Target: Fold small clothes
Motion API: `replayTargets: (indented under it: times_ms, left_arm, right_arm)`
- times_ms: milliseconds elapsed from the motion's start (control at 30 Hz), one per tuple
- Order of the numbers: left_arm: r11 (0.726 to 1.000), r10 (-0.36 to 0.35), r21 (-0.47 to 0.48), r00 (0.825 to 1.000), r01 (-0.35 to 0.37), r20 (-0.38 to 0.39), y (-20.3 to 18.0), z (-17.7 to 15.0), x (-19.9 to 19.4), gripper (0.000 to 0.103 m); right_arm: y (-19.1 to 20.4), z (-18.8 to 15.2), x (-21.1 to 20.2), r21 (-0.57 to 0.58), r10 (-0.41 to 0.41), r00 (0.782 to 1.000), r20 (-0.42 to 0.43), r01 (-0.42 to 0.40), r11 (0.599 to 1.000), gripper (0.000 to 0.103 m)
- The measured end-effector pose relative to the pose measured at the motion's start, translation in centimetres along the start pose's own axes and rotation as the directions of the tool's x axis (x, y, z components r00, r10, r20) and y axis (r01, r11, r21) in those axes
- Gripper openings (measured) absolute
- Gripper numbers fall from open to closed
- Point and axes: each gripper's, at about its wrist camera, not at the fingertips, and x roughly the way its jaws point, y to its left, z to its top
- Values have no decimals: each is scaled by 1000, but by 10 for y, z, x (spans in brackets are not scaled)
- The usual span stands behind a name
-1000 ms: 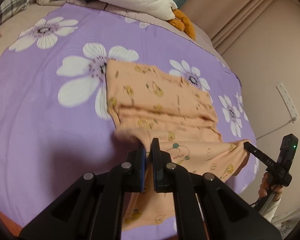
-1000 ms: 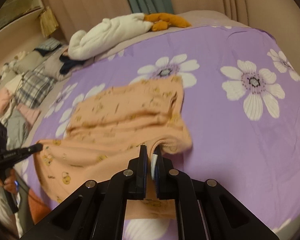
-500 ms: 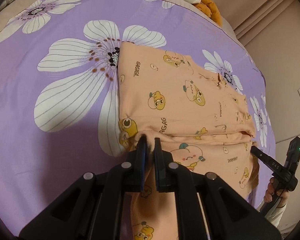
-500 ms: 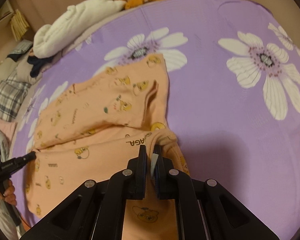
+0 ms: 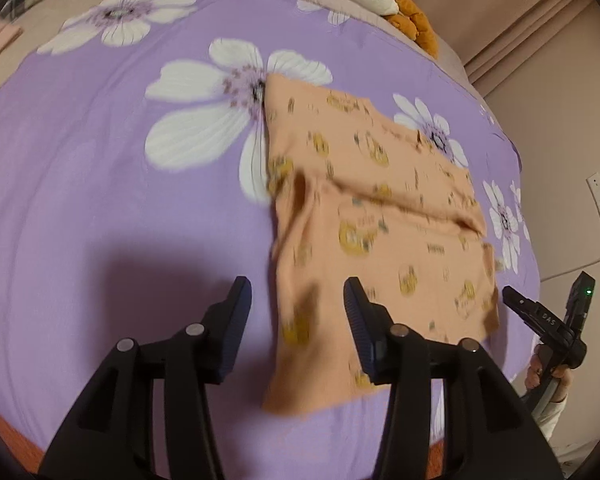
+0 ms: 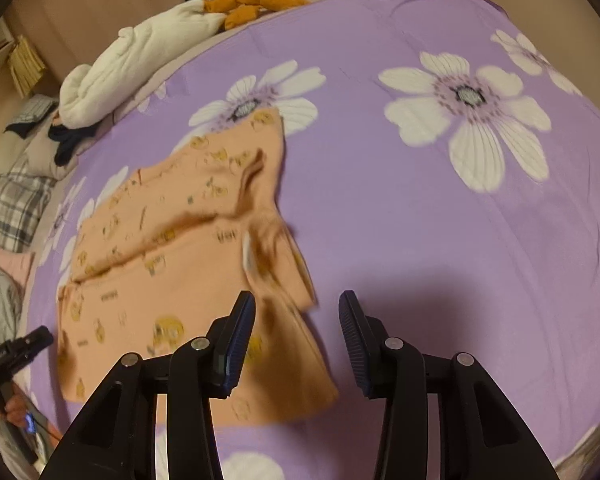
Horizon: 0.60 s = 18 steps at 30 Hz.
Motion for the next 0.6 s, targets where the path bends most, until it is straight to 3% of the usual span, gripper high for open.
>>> replayTargets:
  times_ms: [167, 300, 367, 433, 600]
  left_arm:
    - [999, 9, 50, 998, -6, -65, -6, -28, 12, 46]
    - [999, 15, 51, 997, -11, -78, -10, -37, 21, 44]
    - [996, 34, 86, 997, -28, -69, -17, -41, 22, 30]
    - [996, 22, 91, 996, -14, -87, -19, -43, 27, 6]
    - [997, 1, 83, 998, 4, -59, -24, -41, 16, 5]
  right_arm:
    - [-1, -20, 8, -8, 0, 999, -40, 0, 1000, 44]
    - [-4, -28, 10, -6, 26, 999, -24, -27, 1000, 43]
    - [-3, -29, 12, -10, 39, 999, -17, -39, 999, 27]
    - [-1, -30, 16, 1, 74, 997, -19, -74, 997, 15]
    - [8, -33, 8, -8, 86, 996, 12, -86, 996, 10]
